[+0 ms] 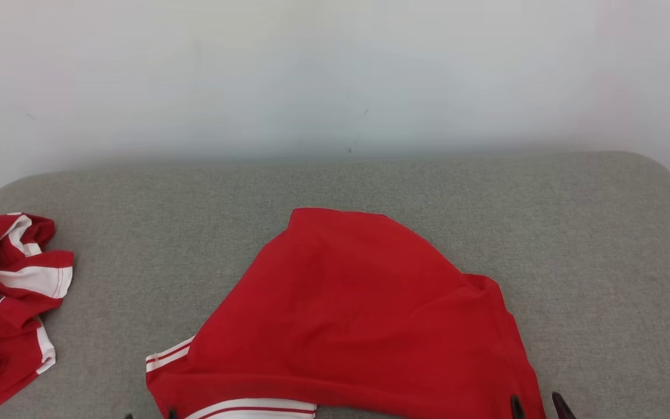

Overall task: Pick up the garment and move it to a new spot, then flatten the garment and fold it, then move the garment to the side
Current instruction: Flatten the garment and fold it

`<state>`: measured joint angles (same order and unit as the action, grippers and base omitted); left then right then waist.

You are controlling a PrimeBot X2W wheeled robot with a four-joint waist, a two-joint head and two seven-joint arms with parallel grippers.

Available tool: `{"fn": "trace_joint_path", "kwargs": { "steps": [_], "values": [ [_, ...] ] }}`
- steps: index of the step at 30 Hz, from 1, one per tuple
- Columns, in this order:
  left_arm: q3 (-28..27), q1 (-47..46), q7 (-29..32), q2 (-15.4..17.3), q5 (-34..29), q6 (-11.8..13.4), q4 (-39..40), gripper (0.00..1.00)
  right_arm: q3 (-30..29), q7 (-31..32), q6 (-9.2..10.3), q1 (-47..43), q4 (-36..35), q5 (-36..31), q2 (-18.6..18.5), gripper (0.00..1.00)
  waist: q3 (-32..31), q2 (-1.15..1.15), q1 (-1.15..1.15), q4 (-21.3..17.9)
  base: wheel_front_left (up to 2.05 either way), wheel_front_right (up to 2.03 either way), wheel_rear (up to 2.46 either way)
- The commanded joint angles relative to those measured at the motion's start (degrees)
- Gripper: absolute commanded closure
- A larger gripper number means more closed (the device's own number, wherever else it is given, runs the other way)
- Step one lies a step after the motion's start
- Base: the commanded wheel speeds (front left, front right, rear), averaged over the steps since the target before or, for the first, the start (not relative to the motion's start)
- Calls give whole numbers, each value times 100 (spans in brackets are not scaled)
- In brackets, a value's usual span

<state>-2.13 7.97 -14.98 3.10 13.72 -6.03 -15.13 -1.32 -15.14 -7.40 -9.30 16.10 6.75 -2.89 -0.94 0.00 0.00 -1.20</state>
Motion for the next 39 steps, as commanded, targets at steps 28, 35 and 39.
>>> {"fn": "trace_joint_path", "kwargs": {
  "steps": [28, 35, 39],
  "values": [
    [1295, 231, -11, -24, 849, -139, -1612, 0, -317, -15, -20, 188, 1030, -234, 0, 0, 119, 0, 0, -91, 0, 0, 0],
    [1384, 42, -10, -29, 1205, -133, -1858, 0, -145, -15, -20, 418, 1408, -193, -20, 0, 108, 0, 0, -128, 0, 0, 0],
    [1554, -82, -3, -42, 1448, -140, -2054, 62, -64, -16, -20, 597, 1738, -118, -29, 93, 117, 0, 0, -154, 0, 0, 0]
  ]
}}
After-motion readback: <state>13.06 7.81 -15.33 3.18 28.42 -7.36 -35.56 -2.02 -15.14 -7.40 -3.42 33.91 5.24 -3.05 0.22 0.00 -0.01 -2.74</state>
